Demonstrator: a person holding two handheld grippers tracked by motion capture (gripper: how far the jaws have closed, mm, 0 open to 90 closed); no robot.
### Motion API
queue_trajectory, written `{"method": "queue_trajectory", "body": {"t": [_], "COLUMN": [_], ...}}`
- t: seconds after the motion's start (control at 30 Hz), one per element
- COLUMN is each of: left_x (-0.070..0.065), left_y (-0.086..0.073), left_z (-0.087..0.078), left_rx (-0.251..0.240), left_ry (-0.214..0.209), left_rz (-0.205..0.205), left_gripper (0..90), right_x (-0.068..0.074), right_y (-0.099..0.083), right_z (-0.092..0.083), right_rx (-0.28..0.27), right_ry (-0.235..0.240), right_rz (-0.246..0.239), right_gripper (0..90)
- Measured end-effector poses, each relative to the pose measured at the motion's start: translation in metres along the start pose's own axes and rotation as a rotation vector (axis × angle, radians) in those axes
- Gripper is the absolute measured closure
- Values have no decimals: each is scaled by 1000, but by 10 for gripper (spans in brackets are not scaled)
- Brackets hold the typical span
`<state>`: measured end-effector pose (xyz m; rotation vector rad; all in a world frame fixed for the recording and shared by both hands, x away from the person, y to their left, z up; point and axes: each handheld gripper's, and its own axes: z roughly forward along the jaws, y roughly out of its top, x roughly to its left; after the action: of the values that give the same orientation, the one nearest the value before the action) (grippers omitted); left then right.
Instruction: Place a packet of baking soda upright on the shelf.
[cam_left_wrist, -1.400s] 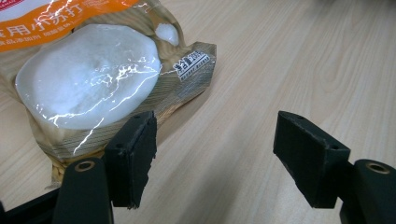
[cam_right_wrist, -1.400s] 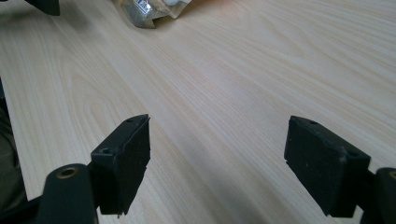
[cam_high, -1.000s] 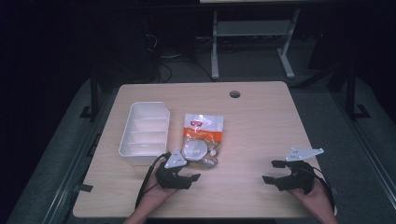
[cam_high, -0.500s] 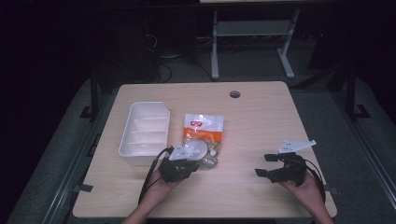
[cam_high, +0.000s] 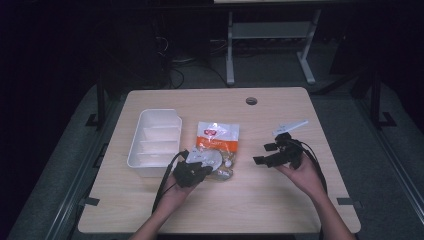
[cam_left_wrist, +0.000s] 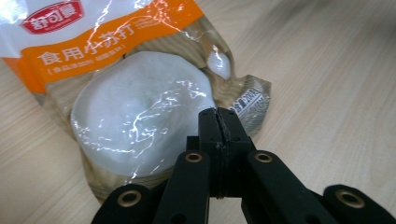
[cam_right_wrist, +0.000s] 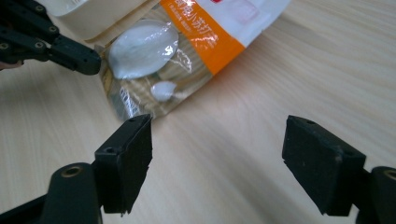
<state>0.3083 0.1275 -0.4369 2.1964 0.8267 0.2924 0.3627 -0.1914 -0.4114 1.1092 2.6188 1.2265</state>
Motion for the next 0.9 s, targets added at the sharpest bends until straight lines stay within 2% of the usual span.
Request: {"method": "queue_trajectory", "body": {"t": [0.1,0.2,0.27,0.3,0.5,0.53,0.63,0.67,0.9], "left_x": [2,2,2,3,5,4,4,5,7], "left_y": [0,0,0,0,-1,-2,-2,-3,-4], "left_z": [1,0,1,1,4,5,6,7,9], "left_rx": [5,2,4,7,17,24,33,40,51], "left_ry": [9,7,7,7,15,20,27,30,33], "left_rz": [0,-2,-1,-8,-13,-13,-10,-11,-25], "left_gripper": [898,899,899,899,899,899,898,898,890], "right_x": [-1,-2,-2,-5,-15,-21,-24,-26,-34], "right_y": [17,39,42,50,68,73,77,78,78], "right_z": [11,24,26,30,41,48,56,65,85], "right_rx": [21,74,74,83,85,94,94,124,161], "right_ry": [9,5,3,9,4,10,11,11,14], "right_rz": [-4,-26,-33,-28,-5,29,37,53,95], "right_gripper": [233,233,236,235,237,237,247,250,257]}}
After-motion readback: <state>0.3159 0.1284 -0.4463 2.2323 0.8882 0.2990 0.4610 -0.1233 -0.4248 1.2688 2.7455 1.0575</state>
